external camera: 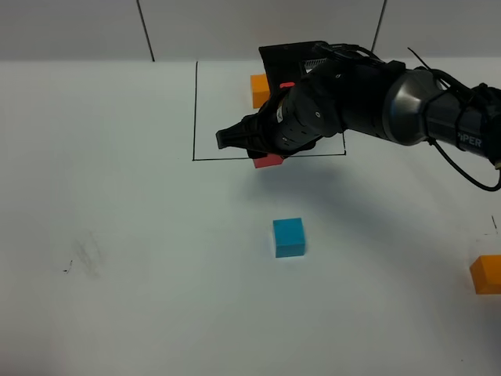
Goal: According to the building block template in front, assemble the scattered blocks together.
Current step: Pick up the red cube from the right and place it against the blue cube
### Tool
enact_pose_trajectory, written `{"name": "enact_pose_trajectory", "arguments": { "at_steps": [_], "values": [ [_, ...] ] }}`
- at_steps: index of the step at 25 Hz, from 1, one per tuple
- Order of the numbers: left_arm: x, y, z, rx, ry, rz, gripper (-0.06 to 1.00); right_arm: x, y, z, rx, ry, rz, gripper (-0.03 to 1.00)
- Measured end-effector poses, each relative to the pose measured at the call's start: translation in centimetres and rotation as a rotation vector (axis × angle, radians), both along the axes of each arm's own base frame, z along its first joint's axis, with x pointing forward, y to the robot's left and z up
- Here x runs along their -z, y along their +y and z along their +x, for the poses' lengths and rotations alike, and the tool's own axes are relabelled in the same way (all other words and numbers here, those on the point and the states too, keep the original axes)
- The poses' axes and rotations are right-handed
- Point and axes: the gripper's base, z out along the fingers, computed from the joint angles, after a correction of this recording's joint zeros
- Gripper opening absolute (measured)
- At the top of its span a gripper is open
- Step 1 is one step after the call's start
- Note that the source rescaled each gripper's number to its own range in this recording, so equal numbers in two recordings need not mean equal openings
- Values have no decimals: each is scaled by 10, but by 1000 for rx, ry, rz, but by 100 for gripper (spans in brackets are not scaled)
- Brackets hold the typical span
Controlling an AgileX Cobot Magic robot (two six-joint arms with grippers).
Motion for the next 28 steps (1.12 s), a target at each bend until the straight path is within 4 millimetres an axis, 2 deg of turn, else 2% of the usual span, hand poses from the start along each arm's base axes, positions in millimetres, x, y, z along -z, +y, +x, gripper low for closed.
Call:
{"name": "enact_pose_trajectory", "arguments": {
  "at_steps": [5,12,28],
  "values": [
    [0,0,0,0,-1,0,0,7,1,2,20,12,1,43],
    [0,0,0,0,-1,0,0,43,14,-3,11,72,-33,43],
    [0,0,0,0,-1,0,0,46,4,-4,42,93,-146,43]
  ]
}}
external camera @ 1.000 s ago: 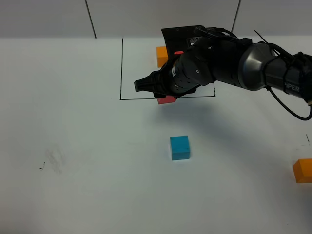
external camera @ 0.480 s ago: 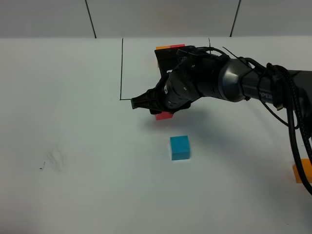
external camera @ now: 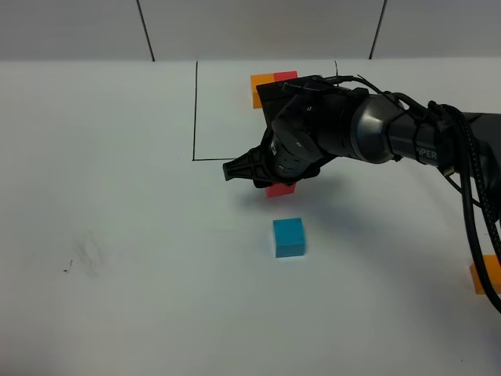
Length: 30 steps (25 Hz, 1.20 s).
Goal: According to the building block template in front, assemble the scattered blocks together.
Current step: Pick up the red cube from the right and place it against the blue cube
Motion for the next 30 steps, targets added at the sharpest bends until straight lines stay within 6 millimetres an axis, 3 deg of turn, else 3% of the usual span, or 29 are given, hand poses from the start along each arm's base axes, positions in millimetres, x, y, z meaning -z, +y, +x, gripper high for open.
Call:
{"name": "enact_pose_trajectory", "arguments": {
  "at_steps": [10,30],
  "values": [
    [0,0,0,0,0,0,0,20,-2,-1,25,58,-40,43],
    [0,0,0,0,-1,0,0,21,0,-6,70,94,-36,43]
  ]
}}
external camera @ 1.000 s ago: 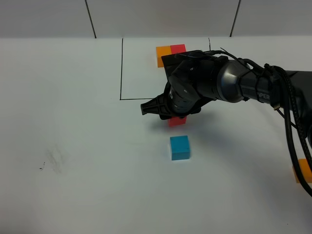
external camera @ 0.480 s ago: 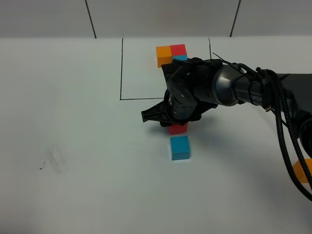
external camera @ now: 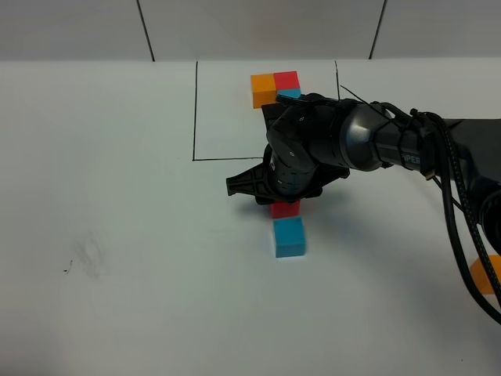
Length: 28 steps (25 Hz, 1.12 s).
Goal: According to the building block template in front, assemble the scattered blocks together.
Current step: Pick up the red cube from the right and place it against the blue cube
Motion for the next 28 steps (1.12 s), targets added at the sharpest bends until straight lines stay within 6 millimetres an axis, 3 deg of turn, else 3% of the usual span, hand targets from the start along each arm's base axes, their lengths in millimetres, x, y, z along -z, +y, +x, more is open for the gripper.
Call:
{"name": "enact_pose_trajectory", "arguments": {
  "at_steps": [19,28],
  "values": [
    [0,0,0,0,0,0,0,1,-5,-1,42,13,-45,43],
    [0,0,0,0,0,-1,0,1,3,-8,53,39,-22,43]
  ]
}}
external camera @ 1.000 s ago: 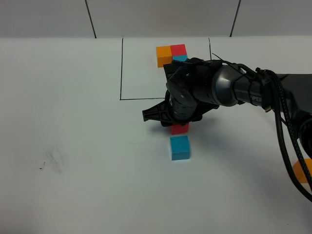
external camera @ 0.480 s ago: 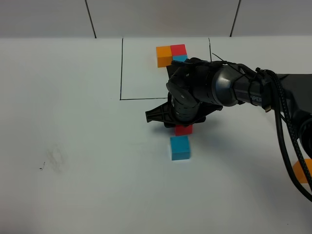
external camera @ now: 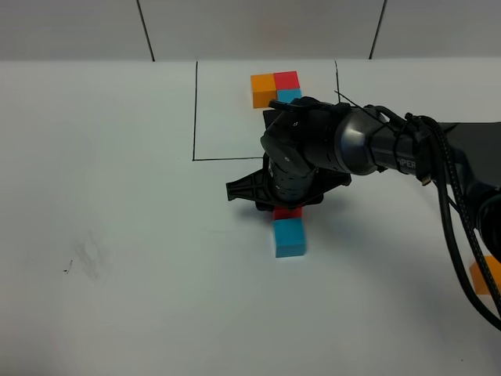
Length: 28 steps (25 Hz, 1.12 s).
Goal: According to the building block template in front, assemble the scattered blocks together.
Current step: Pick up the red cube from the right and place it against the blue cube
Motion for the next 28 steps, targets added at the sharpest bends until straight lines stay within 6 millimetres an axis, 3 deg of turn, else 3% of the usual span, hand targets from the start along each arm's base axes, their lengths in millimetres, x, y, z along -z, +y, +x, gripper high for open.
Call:
{"name": "enact_pose_trajectory", "arguments": {
  "at_steps": [17,28],
  "values": [
    [0,0,0,0,1,0,0,1,-4,-2,47,23,-33,43],
    [0,0,0,0,1,0,0,1,8,-12,55,48,-3,43]
  ]
}}
